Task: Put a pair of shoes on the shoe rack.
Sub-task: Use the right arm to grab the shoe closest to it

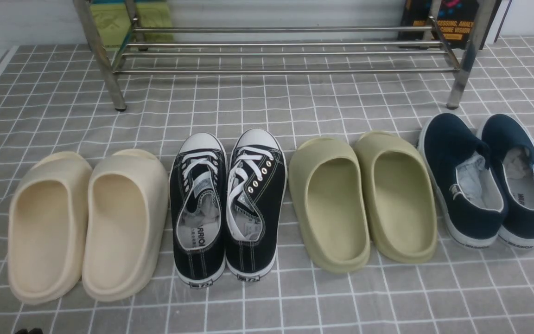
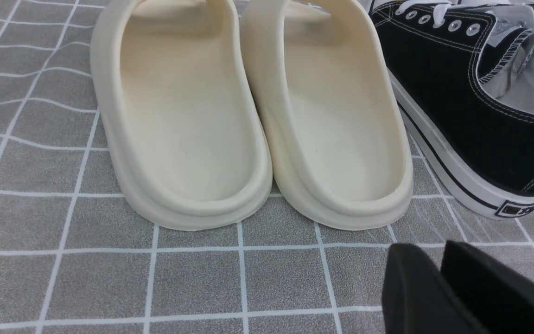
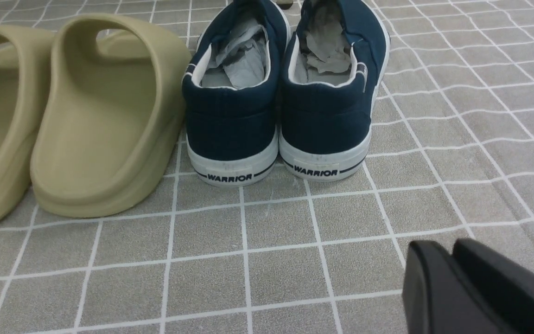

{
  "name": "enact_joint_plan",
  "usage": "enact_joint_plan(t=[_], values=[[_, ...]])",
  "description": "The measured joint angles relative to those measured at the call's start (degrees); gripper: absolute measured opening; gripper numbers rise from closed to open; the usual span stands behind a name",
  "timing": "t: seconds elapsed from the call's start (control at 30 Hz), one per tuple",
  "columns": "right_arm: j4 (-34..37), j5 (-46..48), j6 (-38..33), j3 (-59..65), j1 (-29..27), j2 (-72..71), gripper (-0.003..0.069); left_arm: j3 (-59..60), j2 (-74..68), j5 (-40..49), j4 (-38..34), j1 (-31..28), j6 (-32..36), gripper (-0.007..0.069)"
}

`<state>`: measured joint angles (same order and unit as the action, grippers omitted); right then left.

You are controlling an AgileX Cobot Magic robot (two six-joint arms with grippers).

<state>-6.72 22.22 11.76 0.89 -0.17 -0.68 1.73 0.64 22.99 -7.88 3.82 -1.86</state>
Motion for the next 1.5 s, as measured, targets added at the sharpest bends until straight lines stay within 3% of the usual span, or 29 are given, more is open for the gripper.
enact_joint_plan(t=[0.33, 0.47, 0.57, 0.7, 0.73, 0.77, 0.9, 1.0, 1.17, 1.2, 1.27, 1.37, 1.5], values=[[0.0, -0.93, 0.0, 0.08, 0.0, 0.0, 0.0111, 0.0, 0.0, 0.0, 0.0, 0.0, 0.0, 0.0115], [0.42, -10.87, 0.0, 0.66, 0.0, 0.0, 0.0112, 0.0, 0.0, 0.0, 0.0, 0.0, 0.0, 0.0116], [-0.11, -37.26, 0.0, 0.66, 0.0, 0.0, 0.0115, 0.0, 0.0, 0.0, 0.0, 0.0, 0.0, 0.0118], [-2.09, -61.92, 0.0, 0.66, 0.0, 0.0, 0.0121, 0.0, 0.0, 0.0, 0.0, 0.0, 0.0, 0.0124], [-2.09, -61.92, 0.0, 0.66, 0.0, 0.0, 0.0121, 0.0, 0.0, 0.0, 0.0, 0.0, 0.0, 0.0124], [-3.43, -74.45, 0.0, 0.66, 0.0, 0.0, 0.0125, 0.0, 0.0, 0.0, 0.0, 0.0, 0.0, 0.0125], [-5.85, -84.85, -0.05, 0.6, 0.0, -0.13, 0.0129, 0.0, 0.0, 0.0, 0.0, 0.0, 0.0, 0.0128], [-10.87, -76.47, 1.87, 0.6, 0.11, -0.36, 0.0132, 0.0, 0.0, 0.0, 0.0, 0.0, 0.0, 0.0128], [-24.69, -44.54, 16.09, 0.6, 0.11, -0.36, 0.0141, 0.0, 0.0, 0.0, 0.0, 0.0, 0.0, 0.0134], [-25.48, -43.4, 17.57, 0.6, 0.11, -0.36, 0.0142, 0.0, 0.0, 0.0, 0.0, 0.0, 0.0, 0.0134], [-29.36, -31.95, 26.0, 0.65, 0.11, -0.36, 0.0144, 0.0, 0.0, 0.0, 0.0, 0.0, 0.0, 0.0134], [-32.6, -25.44, 33.54, 0.65, 0.11, -0.36, 0.0145, 0.0, 0.0, 0.0, 0.0, 0.0, 0.0, 0.0134], [-36.38, -23.28, 38.63, 0.65, 0.11, -0.36, 0.0149, 0.0, 0.0, 0.0, 0.0, 0.0, 0.0, 0.0135]])
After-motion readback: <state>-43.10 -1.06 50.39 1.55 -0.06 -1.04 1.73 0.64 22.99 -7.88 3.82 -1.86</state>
